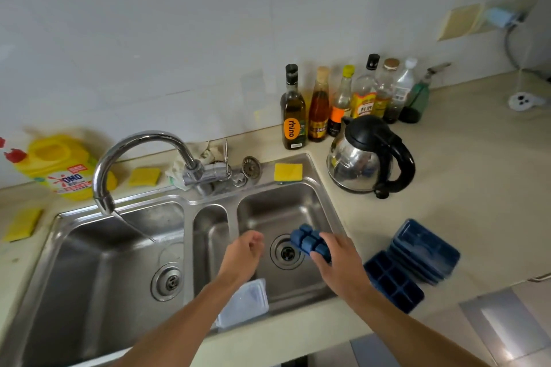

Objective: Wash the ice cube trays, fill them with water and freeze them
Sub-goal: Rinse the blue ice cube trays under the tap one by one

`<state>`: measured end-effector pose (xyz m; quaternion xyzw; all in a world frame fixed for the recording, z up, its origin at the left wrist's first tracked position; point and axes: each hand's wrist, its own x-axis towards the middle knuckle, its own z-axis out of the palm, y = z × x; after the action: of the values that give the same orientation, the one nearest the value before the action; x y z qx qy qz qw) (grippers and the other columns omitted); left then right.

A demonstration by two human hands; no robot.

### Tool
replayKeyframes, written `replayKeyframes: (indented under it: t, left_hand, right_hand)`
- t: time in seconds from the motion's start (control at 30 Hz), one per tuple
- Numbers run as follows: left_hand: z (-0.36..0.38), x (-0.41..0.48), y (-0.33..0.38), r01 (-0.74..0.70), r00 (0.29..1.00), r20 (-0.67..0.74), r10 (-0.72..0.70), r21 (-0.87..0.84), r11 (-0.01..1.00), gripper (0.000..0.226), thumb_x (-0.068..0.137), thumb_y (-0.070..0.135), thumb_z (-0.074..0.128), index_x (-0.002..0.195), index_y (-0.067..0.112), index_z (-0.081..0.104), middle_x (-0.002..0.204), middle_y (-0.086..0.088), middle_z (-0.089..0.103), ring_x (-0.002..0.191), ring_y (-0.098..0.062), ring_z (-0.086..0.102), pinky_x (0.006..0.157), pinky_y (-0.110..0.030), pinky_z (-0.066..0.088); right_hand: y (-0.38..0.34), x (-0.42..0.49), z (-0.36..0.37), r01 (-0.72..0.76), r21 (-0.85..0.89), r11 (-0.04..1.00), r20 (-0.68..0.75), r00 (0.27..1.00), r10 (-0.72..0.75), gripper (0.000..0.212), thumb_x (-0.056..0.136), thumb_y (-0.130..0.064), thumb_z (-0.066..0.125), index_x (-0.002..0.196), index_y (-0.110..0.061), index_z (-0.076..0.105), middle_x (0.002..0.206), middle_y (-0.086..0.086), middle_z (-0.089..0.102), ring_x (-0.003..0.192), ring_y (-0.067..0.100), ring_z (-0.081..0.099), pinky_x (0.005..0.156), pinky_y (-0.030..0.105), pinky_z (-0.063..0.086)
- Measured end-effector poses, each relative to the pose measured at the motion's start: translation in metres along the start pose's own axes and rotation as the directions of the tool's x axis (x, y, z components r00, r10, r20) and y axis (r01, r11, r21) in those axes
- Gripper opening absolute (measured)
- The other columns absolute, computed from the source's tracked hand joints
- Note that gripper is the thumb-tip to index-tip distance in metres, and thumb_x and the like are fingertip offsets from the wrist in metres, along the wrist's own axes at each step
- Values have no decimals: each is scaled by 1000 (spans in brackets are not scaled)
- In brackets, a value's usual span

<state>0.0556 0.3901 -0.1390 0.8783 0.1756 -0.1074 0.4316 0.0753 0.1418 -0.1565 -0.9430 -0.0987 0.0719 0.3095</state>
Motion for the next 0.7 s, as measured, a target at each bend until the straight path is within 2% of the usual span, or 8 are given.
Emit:
replayKeyframes:
  t: [0.03,0.13,0.23,0.33,0.47,0.53,0.6,0.7]
  left_hand:
    - [3,2,-1,-12,1000,10,12,8,1000,16,101,18,58,113,25,65,97,10,72,88,-6,70,83,-25,56]
    - [10,7,0,-29,998,61,26,42,999,20,101,15,58,118,23,64,102,10,70,92,-6,68,87,-20,53]
    - [16,15,2,-47,994,98,42,46,998,24,100,11,57,120,24,64,104,13,68,97,-6,66,94,-27,55]
    - [20,21,3,-80,990,124,68,90,993,28,100,9,58,123,24,62,107,15,65,102,-6,65,97,-28,55]
    - [19,25,9,-116,989,103,105,108,987,30,97,9,63,125,23,63,108,15,65,104,-7,66,92,-20,52]
    - [18,26,17,-131,990,66,126,88,987,29,97,10,64,123,22,64,109,14,67,100,-3,66,80,-8,48]
    - [18,26,29,-132,991,11,132,43,990,26,97,14,64,120,26,63,109,16,66,95,4,63,70,-2,45]
    - [24,24,47,-152,985,-79,152,4,988,24,97,17,66,113,33,59,105,20,62,95,6,60,71,-3,45]
  right_hand:
    - [0,1,-2,-2,20,1000,-38,999,3,49,100,-42,56,142,-18,52,132,1,57,119,18,49,100,31,44]
    - [1,3,-4,41,-34,999,37,999,-40,49,100,-45,54,142,-19,51,133,1,56,119,14,47,102,28,42]
    - [-3,6,-4,23,13,1000,-52,998,-22,47,99,-44,56,139,-19,53,129,-3,55,113,9,43,95,22,39]
    - [-6,8,1,-20,9,1000,34,999,20,45,99,-45,55,137,-21,55,126,-3,58,109,8,48,92,20,40]
    - [-19,16,-5,-140,269,953,17,990,141,37,96,-49,58,127,-29,58,109,-16,65,96,-2,61,78,14,46]
    - [-28,24,-15,-260,478,839,132,966,224,33,96,-51,60,122,-30,59,109,-14,68,97,1,65,81,22,55]
    - [-33,30,-26,-403,624,669,268,915,302,28,99,-47,59,119,-28,62,111,-4,70,100,13,68,85,35,61]
    - [-25,31,-41,-585,730,354,481,807,343,29,99,-41,62,118,-19,66,111,13,72,99,30,71,81,39,63]
